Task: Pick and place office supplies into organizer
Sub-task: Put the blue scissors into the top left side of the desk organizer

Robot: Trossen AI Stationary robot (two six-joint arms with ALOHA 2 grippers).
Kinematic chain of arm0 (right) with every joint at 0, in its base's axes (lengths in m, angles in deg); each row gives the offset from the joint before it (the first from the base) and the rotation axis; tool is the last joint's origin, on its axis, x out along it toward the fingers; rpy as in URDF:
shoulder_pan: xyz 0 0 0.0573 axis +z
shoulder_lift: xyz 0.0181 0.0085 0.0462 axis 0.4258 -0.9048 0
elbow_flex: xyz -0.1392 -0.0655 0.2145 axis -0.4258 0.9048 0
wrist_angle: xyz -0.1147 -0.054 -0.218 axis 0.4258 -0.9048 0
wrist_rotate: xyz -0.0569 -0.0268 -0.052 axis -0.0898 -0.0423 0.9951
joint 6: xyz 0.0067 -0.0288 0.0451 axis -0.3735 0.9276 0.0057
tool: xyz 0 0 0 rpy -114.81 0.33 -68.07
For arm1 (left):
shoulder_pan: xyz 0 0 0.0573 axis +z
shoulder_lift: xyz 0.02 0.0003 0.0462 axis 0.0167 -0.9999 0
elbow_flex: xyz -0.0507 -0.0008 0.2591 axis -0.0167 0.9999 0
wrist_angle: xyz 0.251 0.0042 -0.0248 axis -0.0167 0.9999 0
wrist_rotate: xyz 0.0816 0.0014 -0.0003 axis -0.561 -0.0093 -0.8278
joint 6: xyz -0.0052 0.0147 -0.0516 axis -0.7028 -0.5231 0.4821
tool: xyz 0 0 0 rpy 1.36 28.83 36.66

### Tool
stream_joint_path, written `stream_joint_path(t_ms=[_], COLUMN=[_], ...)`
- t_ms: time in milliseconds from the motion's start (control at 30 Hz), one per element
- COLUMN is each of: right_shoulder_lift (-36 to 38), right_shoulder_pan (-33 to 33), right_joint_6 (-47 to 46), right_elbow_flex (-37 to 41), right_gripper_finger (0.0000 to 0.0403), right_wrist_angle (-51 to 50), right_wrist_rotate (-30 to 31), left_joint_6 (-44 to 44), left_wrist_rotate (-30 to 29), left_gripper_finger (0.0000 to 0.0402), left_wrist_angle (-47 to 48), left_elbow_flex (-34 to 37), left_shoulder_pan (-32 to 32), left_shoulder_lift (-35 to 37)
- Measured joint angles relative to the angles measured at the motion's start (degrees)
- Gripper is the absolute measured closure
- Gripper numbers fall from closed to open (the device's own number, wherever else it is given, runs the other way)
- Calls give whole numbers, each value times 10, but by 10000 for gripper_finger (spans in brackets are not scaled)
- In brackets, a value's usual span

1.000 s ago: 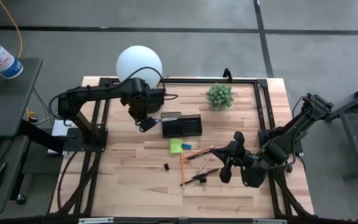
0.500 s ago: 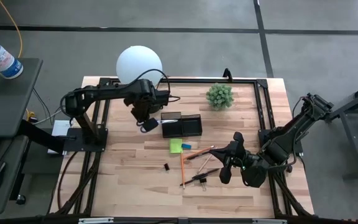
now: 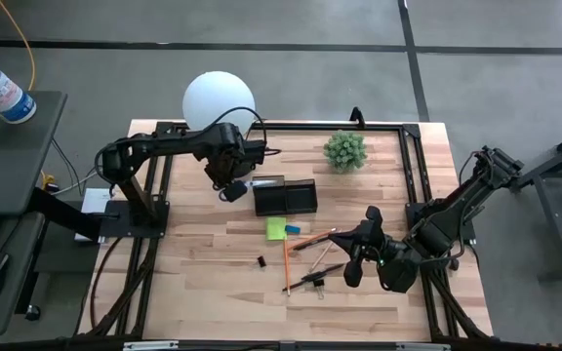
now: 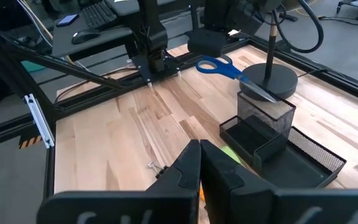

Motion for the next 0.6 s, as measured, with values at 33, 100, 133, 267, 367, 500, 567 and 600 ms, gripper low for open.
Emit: stream_joint_path(t_ms=[33, 100, 133, 267, 367, 500, 567, 600], right_shoulder_lift=[0, 0, 0, 0, 0, 0, 0, 0], right_shoulder_pan=[0, 0, 0, 0, -2, -9, -13, -15], right_joint_6=[0, 0, 0, 8, 11, 13, 13, 13], right_elbow_flex=[0, 0, 0, 0, 0, 0, 0, 0], right_gripper_finger=[403, 402, 402, 403, 403, 403, 403, 403], right_wrist_angle=[0, 0, 0, 0, 0, 0, 0, 0], right_wrist_rotate=[0, 0, 0, 4, 4, 1, -1, -3], left_joint_6=[0, 0, 0, 0, 5, 5, 5, 5], left_wrist_rotate=[-3, -11, -14, -13, -11, -10, -10, -10], left_gripper_finger=[401, 402, 402, 401, 401, 401, 401, 401], left_wrist_angle=[0, 0, 0, 0, 0, 0, 0, 0], left_elbow_flex=[0, 0, 0, 0, 0, 0, 0, 0], left_shoulder_pan=[0, 0, 0, 0, 0, 0, 0, 0], left_shoulder_lift=[0, -2, -3, -3, -3, -3, -3, -3])
